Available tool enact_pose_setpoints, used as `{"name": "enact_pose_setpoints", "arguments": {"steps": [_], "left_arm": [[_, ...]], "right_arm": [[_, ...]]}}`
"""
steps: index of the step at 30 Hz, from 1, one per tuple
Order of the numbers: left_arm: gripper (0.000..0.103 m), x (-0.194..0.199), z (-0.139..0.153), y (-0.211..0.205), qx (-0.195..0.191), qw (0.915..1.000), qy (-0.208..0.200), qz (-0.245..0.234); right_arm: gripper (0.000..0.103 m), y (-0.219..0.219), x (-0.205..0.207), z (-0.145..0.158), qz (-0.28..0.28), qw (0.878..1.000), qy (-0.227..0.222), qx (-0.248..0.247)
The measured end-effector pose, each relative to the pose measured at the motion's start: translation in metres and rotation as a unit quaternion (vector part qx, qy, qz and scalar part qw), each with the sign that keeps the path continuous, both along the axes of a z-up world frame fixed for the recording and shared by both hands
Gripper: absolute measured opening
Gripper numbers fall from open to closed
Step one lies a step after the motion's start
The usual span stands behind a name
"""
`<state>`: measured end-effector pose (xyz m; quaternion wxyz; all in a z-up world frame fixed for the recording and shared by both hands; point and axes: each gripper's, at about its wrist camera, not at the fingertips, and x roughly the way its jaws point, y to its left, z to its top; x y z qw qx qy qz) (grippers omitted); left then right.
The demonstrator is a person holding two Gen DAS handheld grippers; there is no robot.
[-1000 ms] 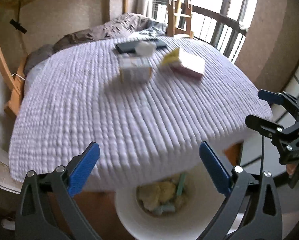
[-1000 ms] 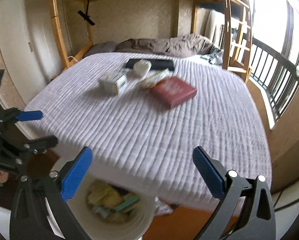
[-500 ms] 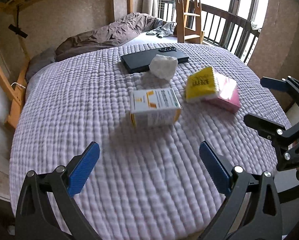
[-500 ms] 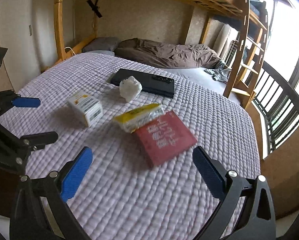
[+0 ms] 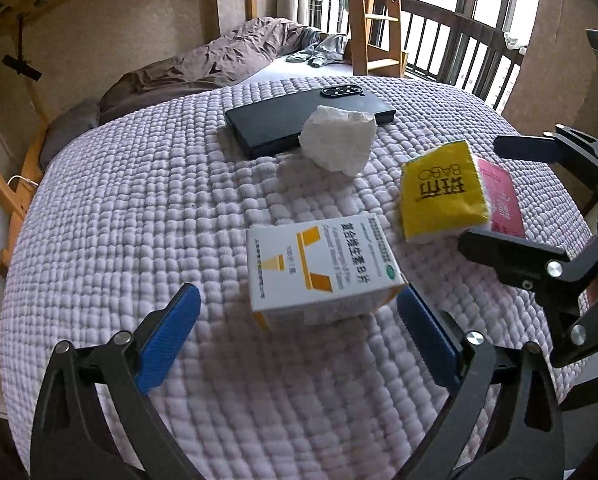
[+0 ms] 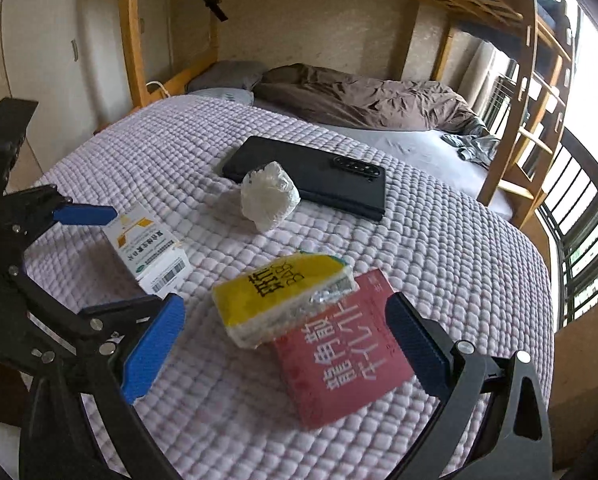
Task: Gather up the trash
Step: 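Grasp the white medicine box with the left tool while the right tool grasps the yellow tissue pack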
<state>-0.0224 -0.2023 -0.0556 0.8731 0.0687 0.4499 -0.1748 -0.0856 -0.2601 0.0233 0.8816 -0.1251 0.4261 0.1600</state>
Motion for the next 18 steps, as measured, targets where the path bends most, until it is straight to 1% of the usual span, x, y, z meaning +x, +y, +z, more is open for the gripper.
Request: {"name": "enact_pose_setpoints", "arguments": {"steps": [5, 7, 8, 9, 10, 12, 15, 18], "left_arm": [[0.089, 0.007, -0.001, -0.001, -0.002, 0.9999, -0.001, -0.01], [0.088, 0.01, -0.002, -0.003, 0.001, 0.9999, -0.003, -0.013], [0.081, 0.011, -0.002, -0.004, 0.001, 0.9999, -0.003, -0.015], [0.077, 0.013, -0.003, -0.005, 0.0, 0.9999, 0.0, -0.017], [0.075, 0.014, -0.003, -0.005, 0.002, 0.9999, 0.0, -0.015], [0.074, 0.015, -0.003, -0.005, 0.001, 0.9999, -0.001, -0.015], [0.074, 0.017, -0.002, -0.002, -0.004, 0.9999, 0.001, -0.012], [0.074, 0.02, -0.001, 0.001, -0.003, 1.0, 0.0, -0.005]], "right_arm": [[0.099, 0.003, 0.012, -0.006, 0.021, 1.0, 0.005, -0.003], [0.097, 0.004, 0.017, -0.009, 0.027, 1.0, 0.009, -0.003], [0.093, 0.004, 0.019, -0.01, 0.031, 0.999, 0.011, -0.003], [0.086, 0.005, 0.02, -0.012, 0.033, 0.999, 0.016, -0.005], [0.083, 0.006, 0.023, -0.014, 0.033, 0.999, 0.022, -0.007], [0.08, 0.007, 0.027, -0.018, 0.034, 0.999, 0.03, -0.008], [0.078, 0.007, 0.026, -0.017, 0.034, 0.999, 0.029, 0.001], [0.077, 0.004, 0.024, -0.017, 0.021, 0.999, 0.027, 0.013]]}}
